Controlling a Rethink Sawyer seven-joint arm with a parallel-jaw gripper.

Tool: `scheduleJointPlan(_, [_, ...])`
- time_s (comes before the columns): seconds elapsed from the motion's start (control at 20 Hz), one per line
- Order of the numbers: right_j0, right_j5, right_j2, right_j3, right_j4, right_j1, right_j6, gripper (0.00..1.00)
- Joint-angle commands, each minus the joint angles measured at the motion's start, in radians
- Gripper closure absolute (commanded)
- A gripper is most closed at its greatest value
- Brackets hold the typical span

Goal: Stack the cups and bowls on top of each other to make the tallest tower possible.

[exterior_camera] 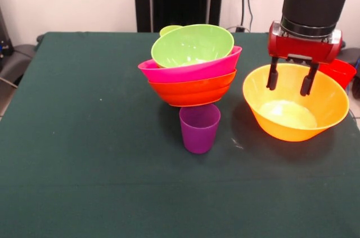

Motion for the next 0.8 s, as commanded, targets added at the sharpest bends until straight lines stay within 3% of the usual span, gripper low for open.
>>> scheduleJointPlan(0.05, [0.017, 0.059, 0.024, -0.043, 0.023, -0.012, 0.135, 0.0])
scheduleJointPlan(0.8, [0.039, 0.033, 0.013, -0.066, 0.055, 0.015, 0.145, 0.0])
